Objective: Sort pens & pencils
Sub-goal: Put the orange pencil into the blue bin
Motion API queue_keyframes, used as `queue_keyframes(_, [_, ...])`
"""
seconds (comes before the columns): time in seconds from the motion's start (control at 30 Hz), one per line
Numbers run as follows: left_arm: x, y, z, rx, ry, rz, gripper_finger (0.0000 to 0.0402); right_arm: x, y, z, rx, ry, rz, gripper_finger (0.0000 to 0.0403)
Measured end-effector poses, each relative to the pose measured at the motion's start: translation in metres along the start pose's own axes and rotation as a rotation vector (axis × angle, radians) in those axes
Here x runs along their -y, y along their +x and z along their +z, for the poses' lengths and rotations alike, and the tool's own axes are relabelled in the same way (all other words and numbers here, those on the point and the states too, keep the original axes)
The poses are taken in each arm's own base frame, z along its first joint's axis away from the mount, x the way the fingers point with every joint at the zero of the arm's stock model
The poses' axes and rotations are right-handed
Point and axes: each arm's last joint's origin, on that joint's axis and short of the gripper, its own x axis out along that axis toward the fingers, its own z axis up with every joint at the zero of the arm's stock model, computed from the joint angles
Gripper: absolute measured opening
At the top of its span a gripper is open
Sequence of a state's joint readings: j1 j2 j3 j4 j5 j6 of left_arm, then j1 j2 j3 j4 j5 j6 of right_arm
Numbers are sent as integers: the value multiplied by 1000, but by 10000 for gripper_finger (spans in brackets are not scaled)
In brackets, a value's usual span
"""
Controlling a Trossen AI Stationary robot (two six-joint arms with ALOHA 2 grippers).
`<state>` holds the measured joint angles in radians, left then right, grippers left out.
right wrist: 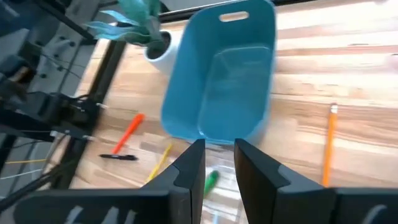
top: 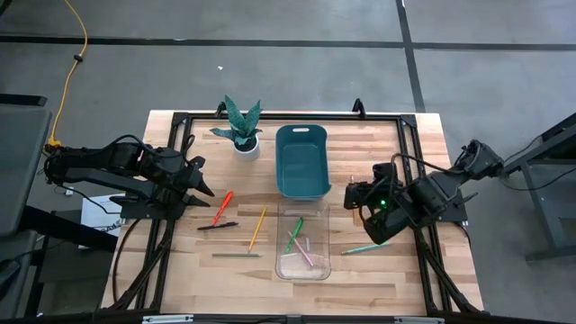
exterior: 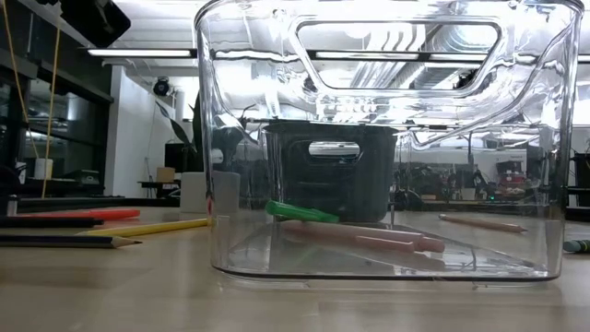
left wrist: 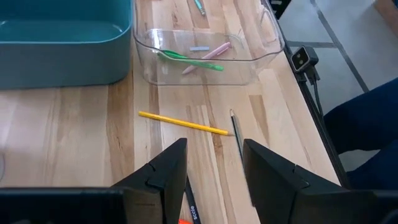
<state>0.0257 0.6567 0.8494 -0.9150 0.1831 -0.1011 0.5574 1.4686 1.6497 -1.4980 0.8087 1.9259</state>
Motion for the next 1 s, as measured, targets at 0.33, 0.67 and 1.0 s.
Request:
queue_keyframes(0.33, [-1, 0, 0, 4, -33, 39, 145, 28, -12, 13, -43, 43, -27, 77])
queue_keyframes(0.67, [-3, 0, 0, 13, -87, 95, 145, 90, 13, 2, -224, 182, -242, 73])
queue_keyframes(1.0, [-3, 0, 0, 16, -91, 112, 145, 118, 58, -16, -398, 266, -331, 73])
